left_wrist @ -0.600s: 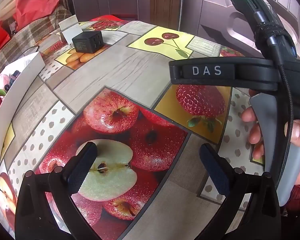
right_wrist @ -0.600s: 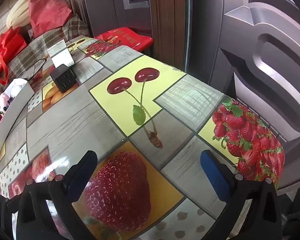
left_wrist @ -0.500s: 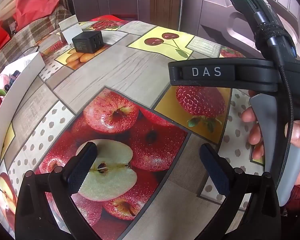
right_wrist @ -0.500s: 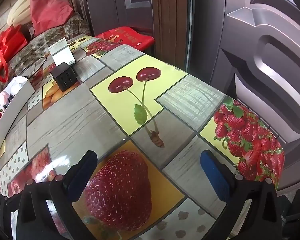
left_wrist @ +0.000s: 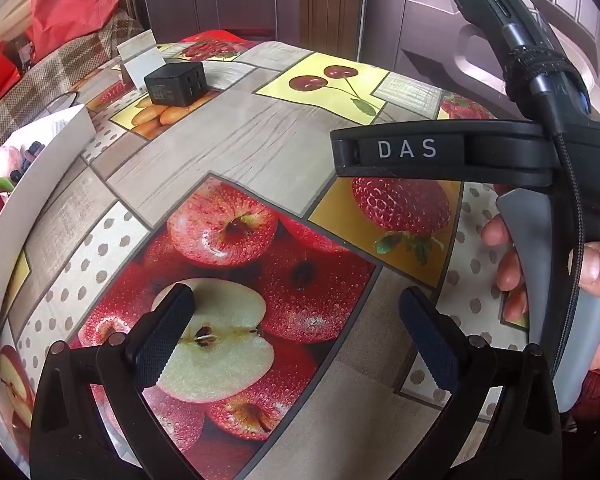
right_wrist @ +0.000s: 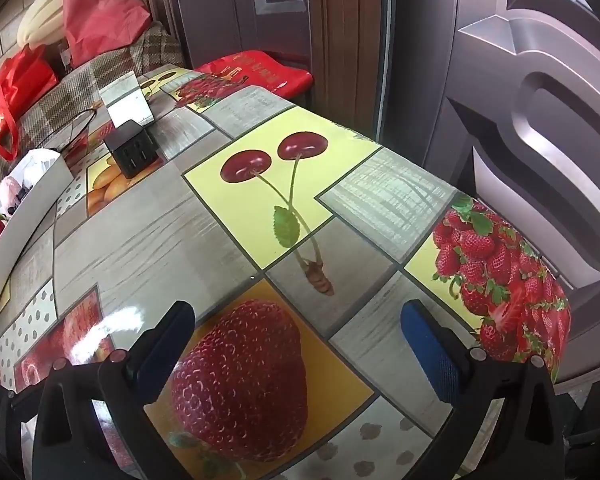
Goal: Organize soft objects
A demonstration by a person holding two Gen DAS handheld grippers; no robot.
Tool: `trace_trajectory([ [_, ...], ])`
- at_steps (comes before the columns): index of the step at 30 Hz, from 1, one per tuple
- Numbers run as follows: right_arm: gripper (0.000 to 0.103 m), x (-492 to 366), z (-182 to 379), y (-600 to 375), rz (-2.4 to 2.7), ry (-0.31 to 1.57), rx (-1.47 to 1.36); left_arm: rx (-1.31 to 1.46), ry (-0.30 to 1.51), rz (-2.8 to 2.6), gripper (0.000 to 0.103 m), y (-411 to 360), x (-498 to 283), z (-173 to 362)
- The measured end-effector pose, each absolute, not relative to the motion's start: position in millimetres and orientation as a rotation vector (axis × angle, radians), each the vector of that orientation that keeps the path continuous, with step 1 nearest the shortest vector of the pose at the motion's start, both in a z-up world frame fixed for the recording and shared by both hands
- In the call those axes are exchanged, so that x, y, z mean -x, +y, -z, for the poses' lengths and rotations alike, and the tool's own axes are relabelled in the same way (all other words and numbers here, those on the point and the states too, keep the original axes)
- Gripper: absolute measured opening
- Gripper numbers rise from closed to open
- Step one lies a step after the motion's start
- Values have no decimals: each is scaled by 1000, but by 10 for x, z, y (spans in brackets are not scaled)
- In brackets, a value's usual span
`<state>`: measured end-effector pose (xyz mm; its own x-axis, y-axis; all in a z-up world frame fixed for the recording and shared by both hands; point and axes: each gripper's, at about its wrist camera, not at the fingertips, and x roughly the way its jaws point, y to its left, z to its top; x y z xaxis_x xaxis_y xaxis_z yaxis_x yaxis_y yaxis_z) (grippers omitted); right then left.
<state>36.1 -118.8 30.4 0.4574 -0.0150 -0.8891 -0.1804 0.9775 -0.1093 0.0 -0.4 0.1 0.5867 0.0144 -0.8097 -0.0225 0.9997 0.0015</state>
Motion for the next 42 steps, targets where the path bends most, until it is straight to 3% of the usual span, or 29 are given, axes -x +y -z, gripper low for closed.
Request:
trace_trajectory([
  [42,103,-379,-296,-1102,-189,1091,210,7,943,-23,102,-2,-11,9],
])
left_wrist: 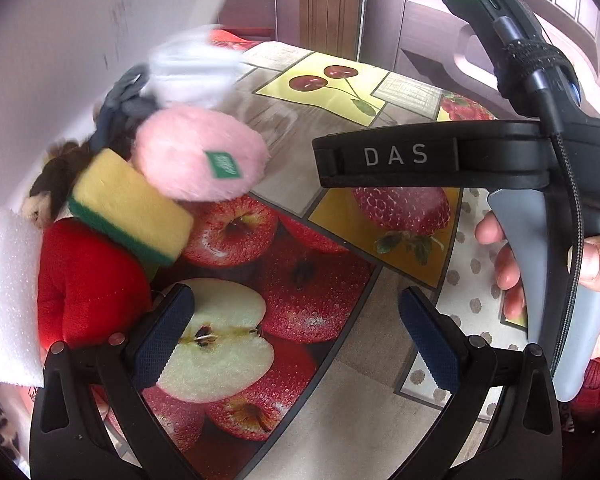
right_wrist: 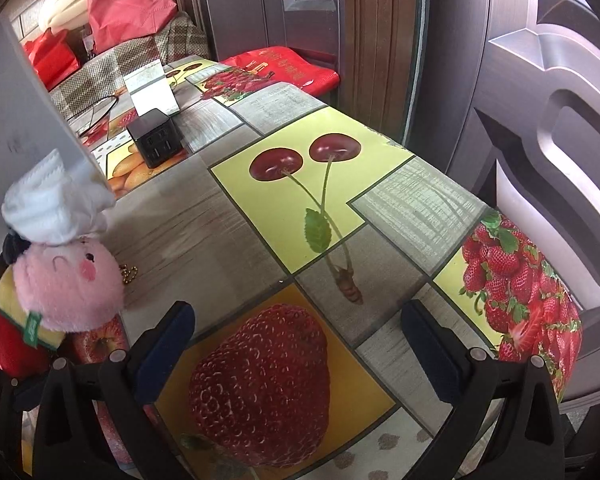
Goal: Organize soft objects
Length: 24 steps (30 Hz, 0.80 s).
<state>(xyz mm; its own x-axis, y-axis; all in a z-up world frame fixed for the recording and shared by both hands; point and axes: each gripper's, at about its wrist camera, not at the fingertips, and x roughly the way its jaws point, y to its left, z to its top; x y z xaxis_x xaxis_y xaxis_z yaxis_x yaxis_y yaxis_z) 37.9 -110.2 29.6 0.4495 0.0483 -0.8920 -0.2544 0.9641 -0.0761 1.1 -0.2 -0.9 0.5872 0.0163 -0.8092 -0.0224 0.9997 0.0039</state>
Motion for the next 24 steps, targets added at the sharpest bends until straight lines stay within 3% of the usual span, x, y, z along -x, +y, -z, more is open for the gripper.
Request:
trace_trajectory([
  [24,103,-389,-267,-1054,-193,1096,241,7,943,-22,102,-3,-13,8],
])
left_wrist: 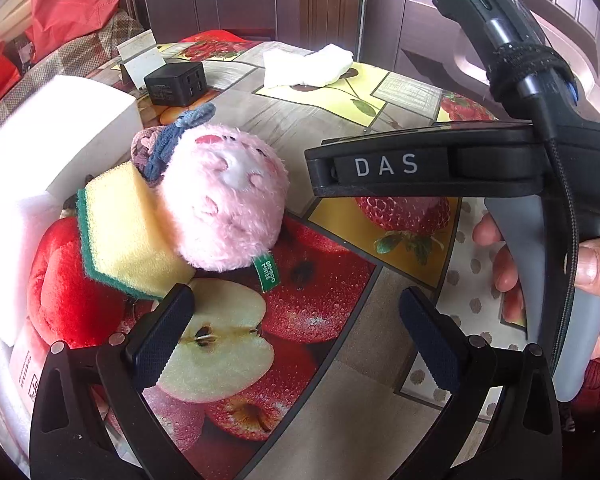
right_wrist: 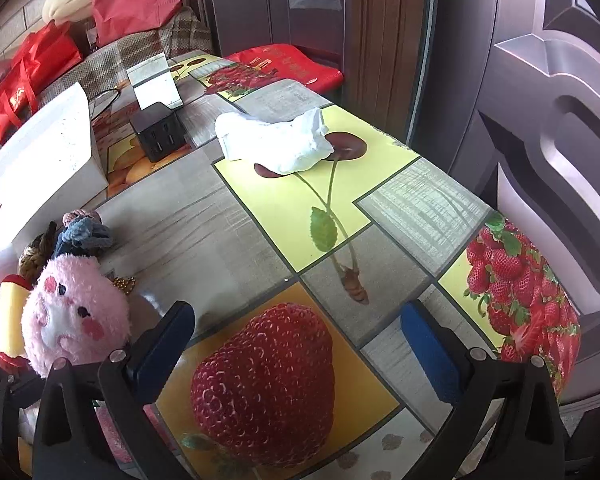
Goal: Organize soft objects
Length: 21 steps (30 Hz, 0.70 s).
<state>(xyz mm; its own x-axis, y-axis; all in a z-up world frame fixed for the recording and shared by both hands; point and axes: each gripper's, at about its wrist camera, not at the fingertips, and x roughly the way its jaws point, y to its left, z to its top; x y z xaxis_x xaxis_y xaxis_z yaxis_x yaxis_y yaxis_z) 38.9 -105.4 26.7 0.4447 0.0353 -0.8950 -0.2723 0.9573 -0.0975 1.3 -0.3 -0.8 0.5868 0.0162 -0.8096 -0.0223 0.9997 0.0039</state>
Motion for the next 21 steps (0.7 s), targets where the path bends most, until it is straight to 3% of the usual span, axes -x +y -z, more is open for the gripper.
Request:
trace_trajectory([
  [21,103,-378,-247,-1023,-194,1102,272,7,944,-22,102,-2,-14,8],
])
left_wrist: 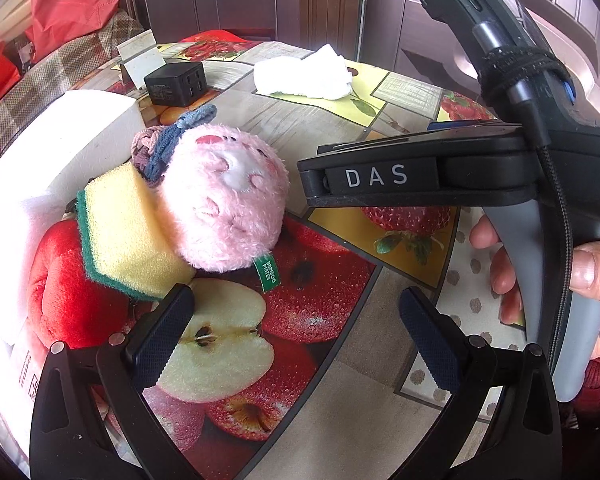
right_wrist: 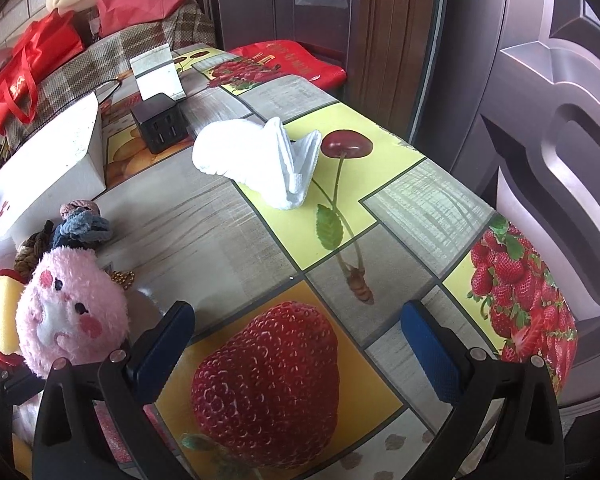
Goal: Organize soft objects
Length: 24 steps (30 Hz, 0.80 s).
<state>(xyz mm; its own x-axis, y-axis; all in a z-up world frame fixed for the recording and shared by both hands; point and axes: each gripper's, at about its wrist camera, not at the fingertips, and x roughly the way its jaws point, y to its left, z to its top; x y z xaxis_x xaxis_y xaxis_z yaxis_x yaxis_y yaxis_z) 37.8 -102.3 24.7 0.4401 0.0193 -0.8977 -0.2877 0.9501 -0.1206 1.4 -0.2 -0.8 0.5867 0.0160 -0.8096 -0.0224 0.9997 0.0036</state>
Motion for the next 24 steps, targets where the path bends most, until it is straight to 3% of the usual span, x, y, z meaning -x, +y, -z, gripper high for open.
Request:
trace_trajectory([
  [24,103,-374,-257,-997,-230,1103,259,9,943,-22,102,0,-9,12],
])
